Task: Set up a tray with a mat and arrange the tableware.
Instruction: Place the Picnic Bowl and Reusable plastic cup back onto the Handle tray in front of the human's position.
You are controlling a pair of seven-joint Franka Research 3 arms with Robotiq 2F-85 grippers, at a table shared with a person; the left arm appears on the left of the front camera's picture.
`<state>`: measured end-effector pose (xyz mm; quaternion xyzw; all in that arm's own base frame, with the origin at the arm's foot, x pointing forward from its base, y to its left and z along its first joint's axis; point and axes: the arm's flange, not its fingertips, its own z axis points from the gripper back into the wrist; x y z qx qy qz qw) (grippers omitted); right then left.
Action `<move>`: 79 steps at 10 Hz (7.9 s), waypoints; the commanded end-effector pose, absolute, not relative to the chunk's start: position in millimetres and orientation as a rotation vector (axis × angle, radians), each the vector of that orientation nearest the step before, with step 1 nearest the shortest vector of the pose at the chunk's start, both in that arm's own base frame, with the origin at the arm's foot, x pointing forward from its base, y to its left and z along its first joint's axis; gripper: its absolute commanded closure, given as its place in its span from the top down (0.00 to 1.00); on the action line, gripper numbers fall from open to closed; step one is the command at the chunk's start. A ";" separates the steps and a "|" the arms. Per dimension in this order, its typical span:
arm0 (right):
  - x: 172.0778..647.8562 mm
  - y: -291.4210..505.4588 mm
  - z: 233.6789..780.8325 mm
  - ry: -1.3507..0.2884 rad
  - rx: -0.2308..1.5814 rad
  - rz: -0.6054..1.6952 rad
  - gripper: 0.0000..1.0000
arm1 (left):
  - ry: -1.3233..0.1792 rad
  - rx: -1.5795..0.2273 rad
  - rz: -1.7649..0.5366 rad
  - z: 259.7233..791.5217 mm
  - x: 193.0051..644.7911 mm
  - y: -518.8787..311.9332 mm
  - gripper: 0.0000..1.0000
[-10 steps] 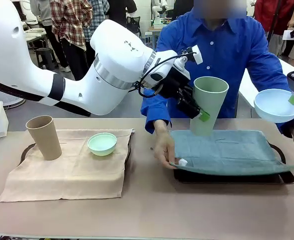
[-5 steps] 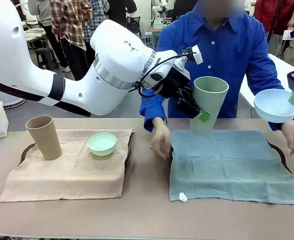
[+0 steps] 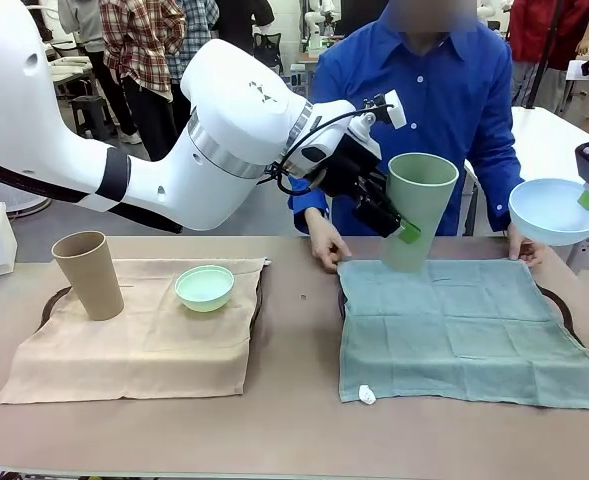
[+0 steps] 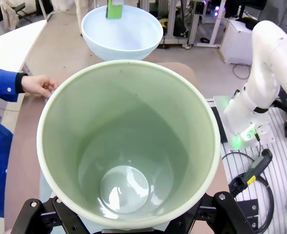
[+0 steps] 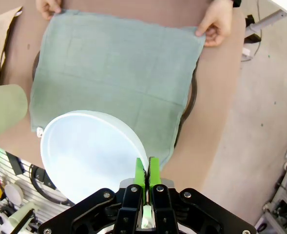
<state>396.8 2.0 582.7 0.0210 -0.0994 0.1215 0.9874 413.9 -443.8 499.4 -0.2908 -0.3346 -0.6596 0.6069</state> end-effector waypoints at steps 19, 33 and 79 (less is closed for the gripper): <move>466.9 29.6 453.1 -0.154 0.028 0.268 0.04 | -0.803 -0.776 -1.546 377.0 484.8 -468.2 0.85; 517.0 8.4 371.3 -0.041 0.090 0.232 0.54 | -0.786 -0.801 -1.530 313.7 526.4 -468.8 0.85; 389.1 -96.9 562.2 -0.153 0.035 0.195 0.98 | -0.206 -0.374 -0.674 563.9 383.7 -120.6 1.00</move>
